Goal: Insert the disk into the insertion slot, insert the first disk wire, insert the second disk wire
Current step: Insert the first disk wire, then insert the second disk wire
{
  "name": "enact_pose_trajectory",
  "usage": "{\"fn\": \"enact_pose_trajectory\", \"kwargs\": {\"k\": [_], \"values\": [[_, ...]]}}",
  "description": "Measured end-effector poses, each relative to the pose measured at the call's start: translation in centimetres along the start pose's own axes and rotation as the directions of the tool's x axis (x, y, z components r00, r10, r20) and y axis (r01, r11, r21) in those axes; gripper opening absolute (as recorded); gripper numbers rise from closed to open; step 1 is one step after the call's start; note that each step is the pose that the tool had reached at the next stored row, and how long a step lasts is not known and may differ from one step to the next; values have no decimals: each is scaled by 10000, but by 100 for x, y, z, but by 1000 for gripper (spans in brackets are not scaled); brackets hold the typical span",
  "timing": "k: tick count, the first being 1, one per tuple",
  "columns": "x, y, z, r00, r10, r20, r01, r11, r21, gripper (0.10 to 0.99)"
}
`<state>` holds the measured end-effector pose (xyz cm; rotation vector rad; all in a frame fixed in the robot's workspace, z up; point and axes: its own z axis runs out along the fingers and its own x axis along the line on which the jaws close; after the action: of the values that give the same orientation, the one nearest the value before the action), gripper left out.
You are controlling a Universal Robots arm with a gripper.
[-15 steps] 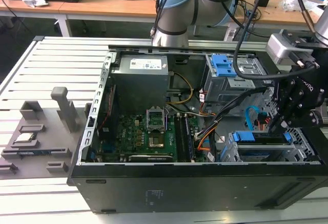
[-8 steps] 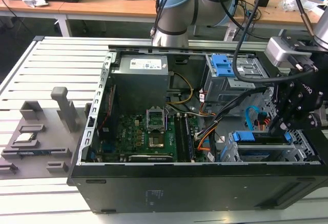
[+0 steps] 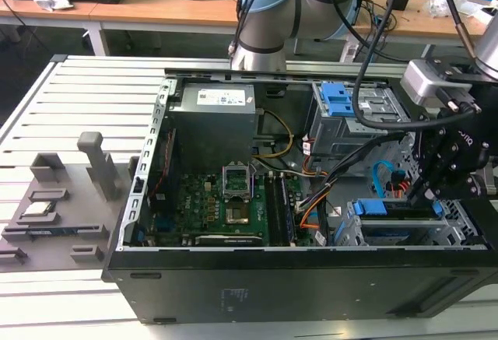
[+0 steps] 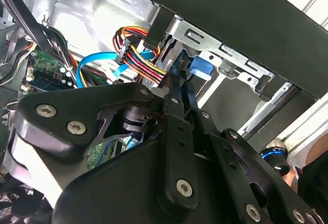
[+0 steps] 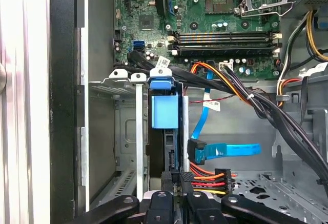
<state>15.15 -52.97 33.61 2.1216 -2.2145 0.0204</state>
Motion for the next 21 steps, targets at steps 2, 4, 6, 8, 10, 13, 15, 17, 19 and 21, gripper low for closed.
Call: {"fn": "enact_pose_trajectory", "kwargs": {"k": [2,4,6,8,10,13,15,17,19,21], "values": [[1,0,-5,10000,0,-7,0,10000,0,239],[6,5,-107,10000,1,-4,-1,10000,0,239],[-10,11,-225,10000,1,-4,-1,10000,0,239],[-24,17,-338,10000,1,-4,-1,10000,0,161],[-22,21,-453,10000,1,-4,-1,10000,0,106],[-19,24,-514,10000,0,2,0,10000,0,106],[-18,24,-515,10000,0,-1,0,10000,0,106],[-19,24,-515,10000,0,1,0,10000,0,106],[-18,24,-515,10000,0,0,0,10000,0,106],[-19,24,-515,10000,0,2,0,10000,0,106]]}}
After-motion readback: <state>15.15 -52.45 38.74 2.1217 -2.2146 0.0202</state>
